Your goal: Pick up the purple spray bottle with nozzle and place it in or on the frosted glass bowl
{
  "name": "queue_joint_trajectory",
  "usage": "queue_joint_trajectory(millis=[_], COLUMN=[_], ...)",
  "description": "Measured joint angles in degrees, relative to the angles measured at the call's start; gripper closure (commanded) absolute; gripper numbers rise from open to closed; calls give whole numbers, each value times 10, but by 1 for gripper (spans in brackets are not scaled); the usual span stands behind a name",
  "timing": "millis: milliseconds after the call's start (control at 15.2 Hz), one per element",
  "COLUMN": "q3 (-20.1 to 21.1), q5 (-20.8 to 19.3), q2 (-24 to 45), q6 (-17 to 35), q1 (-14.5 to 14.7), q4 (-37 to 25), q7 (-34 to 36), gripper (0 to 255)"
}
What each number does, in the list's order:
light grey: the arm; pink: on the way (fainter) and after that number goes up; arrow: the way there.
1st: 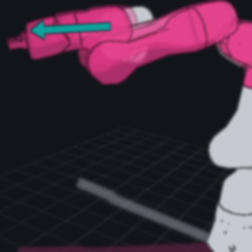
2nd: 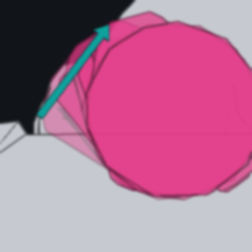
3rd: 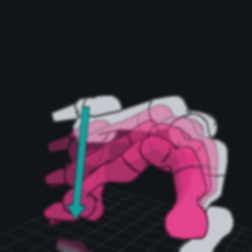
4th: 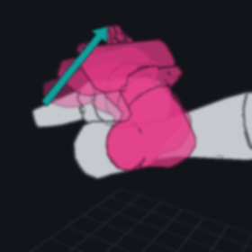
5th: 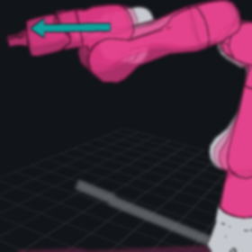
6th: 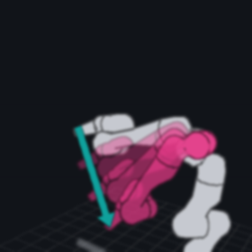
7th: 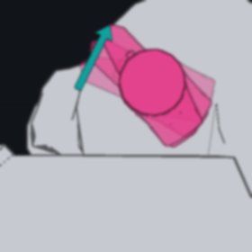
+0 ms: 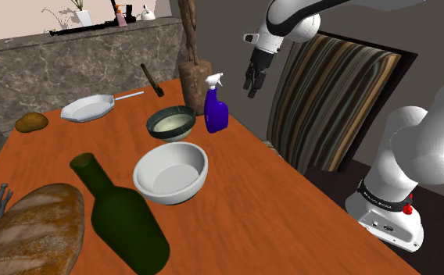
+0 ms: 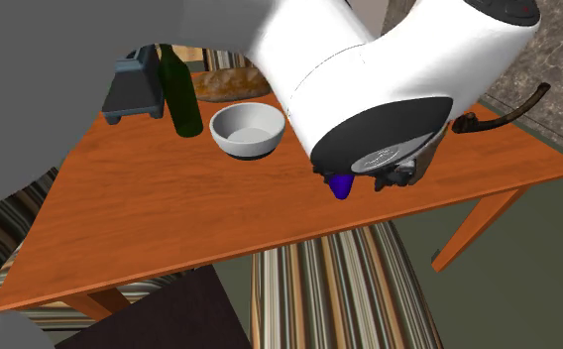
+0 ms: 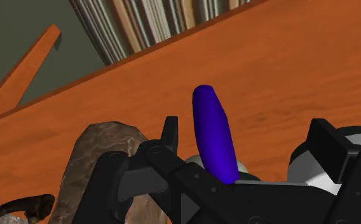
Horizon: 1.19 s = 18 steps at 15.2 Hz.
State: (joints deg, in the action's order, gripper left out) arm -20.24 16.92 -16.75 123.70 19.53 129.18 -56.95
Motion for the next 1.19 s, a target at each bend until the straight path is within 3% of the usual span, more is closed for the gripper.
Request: queue_joint_trajectory(millis=[264,528,1188], q3=[-37,-46,-36], q5=[96,182,221], q2=[79,154,190], q6=[-5,-28,7], q1=[44,64,74], q4=[-63,-129,-121], q7=[-169,-302,-338], gripper=[0,0,0])
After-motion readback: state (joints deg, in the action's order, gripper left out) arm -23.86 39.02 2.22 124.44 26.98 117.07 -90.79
